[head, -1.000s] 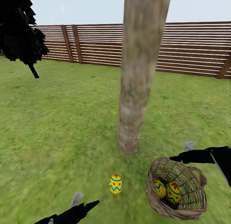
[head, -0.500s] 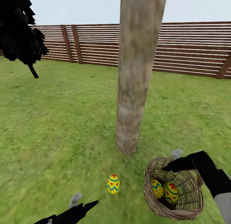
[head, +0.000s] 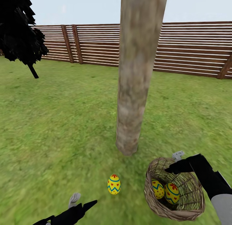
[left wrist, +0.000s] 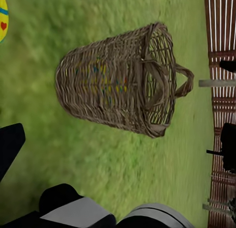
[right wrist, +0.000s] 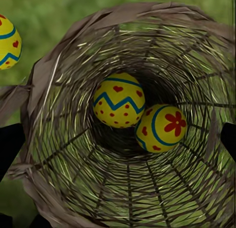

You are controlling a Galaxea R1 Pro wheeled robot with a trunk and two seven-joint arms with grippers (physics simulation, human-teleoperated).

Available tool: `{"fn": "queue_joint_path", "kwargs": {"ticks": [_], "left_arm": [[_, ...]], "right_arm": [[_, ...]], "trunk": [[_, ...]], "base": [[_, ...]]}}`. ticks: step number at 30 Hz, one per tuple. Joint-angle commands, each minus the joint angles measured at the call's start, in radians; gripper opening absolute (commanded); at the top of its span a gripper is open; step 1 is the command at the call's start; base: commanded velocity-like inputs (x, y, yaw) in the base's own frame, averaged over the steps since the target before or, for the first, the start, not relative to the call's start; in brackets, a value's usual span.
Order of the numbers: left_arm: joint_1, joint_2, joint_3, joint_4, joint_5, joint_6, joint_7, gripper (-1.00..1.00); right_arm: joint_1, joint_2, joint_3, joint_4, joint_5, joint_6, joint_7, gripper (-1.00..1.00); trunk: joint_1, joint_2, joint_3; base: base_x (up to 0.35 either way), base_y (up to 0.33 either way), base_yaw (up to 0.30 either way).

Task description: Take the three Easter eggs out of the wicker basket on the lawn in the garden, then place them on the lawn next to a single tree (choose any tree) so that all three eggs are next to the same tree and none are left in the basket.

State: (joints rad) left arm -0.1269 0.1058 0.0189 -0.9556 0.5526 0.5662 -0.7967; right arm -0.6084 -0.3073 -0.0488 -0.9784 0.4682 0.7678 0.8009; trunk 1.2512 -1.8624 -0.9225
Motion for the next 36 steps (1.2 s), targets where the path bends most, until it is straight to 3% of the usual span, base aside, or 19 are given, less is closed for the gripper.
{"fn": "queue_joint_path", "kwargs": {"ticks": [1, 16, 22, 36], "left_arm": [[0.0, 0.0, 0.001, 0.0, 0.006, 0.008, -0.001, 1.0], [0.0, 0.001, 0.003, 0.0, 0.006, 0.008, -0.003, 1.0], [0.0, 0.003, 0.004, 0.0, 0.006, 0.008, -0.005, 1.0], [0.0, 0.003, 0.004, 0.0, 0.006, 0.008, -0.006, 1.0]], "right_arm": [[-0.001, 0.001, -0.002, 0.0, 0.01, 0.001, 0.004, 1.0], [-0.001, 0.002, 0.002, 0.023, 0.011, -0.006, -0.061, 1.0], [-0.001, 0.002, 0.004, 0.067, 0.008, -0.061, -0.097, 1.0], [-0.001, 0.002, 0.004, 0.081, 0.004, -0.092, -0.103, 1.0]], "trunk": [[0.004, -0.008, -0.004], [0.061, -0.113, -0.051], [0.084, -0.155, -0.07], [0.138, -0.253, -0.114]], "base": [[0.0, 0.0, 0.0], [0.0, 0.0, 0.0], [0.0, 0.0, 0.0], [0.0, 0.0, 0.0]]}}
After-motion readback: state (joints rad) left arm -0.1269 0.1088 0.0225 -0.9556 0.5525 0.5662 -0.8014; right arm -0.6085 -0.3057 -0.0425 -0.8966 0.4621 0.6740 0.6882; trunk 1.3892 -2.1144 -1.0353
